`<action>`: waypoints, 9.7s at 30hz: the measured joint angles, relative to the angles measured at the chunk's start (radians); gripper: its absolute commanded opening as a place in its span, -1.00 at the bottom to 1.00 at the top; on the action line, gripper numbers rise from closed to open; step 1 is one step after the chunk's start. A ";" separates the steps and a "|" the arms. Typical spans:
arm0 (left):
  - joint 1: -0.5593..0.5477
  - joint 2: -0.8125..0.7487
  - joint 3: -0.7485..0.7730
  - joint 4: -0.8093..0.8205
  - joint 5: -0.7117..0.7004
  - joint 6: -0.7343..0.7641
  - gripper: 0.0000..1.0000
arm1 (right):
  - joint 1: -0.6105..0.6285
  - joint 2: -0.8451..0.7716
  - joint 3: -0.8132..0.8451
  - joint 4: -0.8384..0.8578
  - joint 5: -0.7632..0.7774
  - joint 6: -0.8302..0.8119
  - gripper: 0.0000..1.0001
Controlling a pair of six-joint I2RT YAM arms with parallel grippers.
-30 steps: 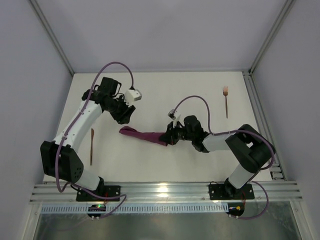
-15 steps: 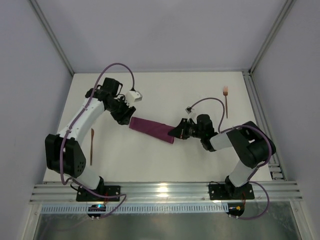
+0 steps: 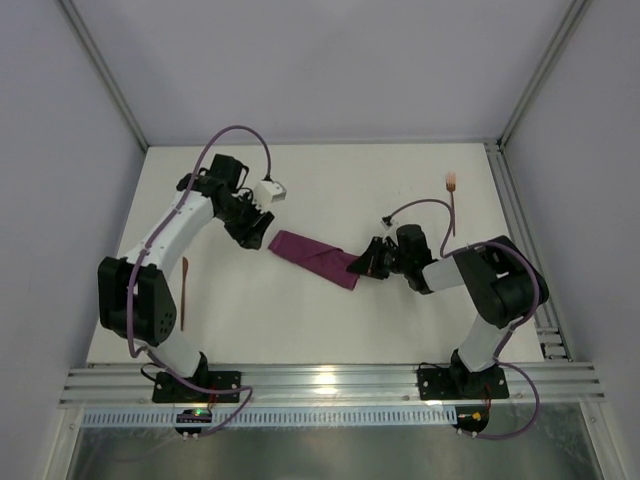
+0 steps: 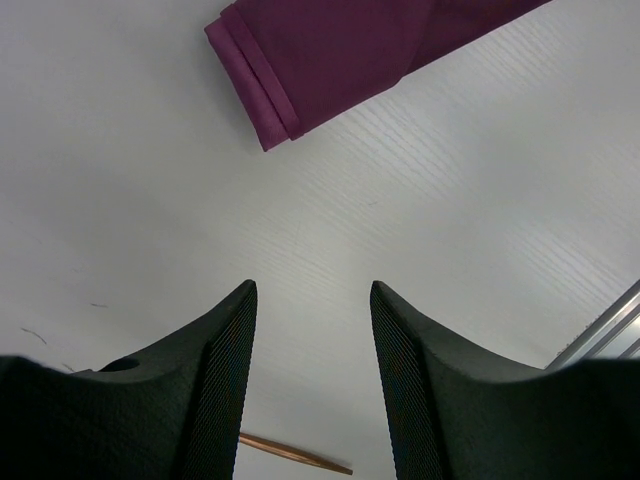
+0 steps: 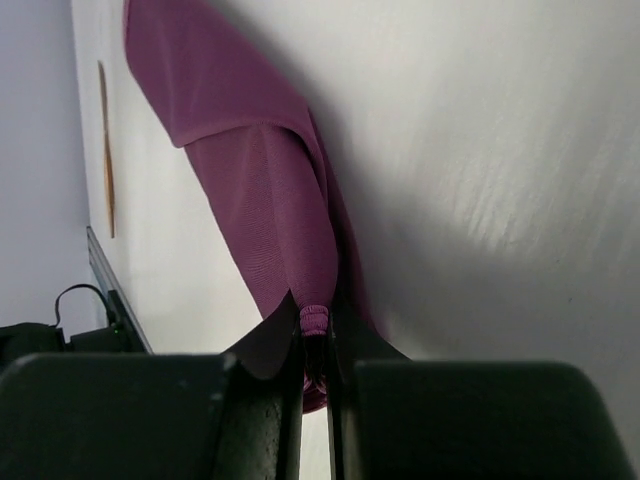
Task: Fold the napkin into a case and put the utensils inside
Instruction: Turn over the smaller rectangle-folded napkin at the center of the board, then pick up the fork from the center of the board, then stuff the fork at the center of the board.
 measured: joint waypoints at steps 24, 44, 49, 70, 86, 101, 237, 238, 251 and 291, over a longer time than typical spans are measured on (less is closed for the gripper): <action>-0.066 0.212 -0.065 0.371 -0.102 -0.216 0.03 | 0.001 -0.097 0.233 -0.536 0.266 -0.323 0.31; -0.110 0.343 -0.042 0.486 -0.007 -0.313 -0.08 | -0.001 -0.072 0.297 -0.600 0.290 -0.366 0.55; -0.130 0.374 -0.021 0.478 -0.034 -0.317 -0.47 | -0.001 -0.072 0.319 -0.640 0.325 -0.379 0.55; -0.141 0.255 -0.166 0.495 -0.073 -0.344 -0.47 | -0.060 -0.387 0.346 -0.843 0.477 -0.446 0.48; -0.116 0.068 -0.256 0.540 -0.080 -0.410 0.14 | -0.302 -0.558 0.351 -0.977 0.670 -0.419 0.99; 0.109 -0.182 -0.277 0.448 -0.053 -0.306 0.31 | -0.502 -0.129 0.801 -1.114 0.676 -0.492 0.07; -0.031 0.096 -0.251 0.504 -0.008 -0.290 0.40 | 0.423 0.129 0.742 -1.585 1.149 1.234 -0.92; -0.032 0.108 -0.250 0.510 -0.008 -0.293 0.39 | 0.421 0.129 0.746 -1.584 1.148 1.234 -0.92; -0.051 0.196 -0.247 0.549 0.010 -0.340 -0.27 | 0.364 0.129 0.756 -1.551 1.133 1.235 -0.93; -0.071 0.126 -0.356 0.531 0.305 -0.441 -0.57 | 0.360 0.274 0.908 -1.571 1.046 1.238 -0.92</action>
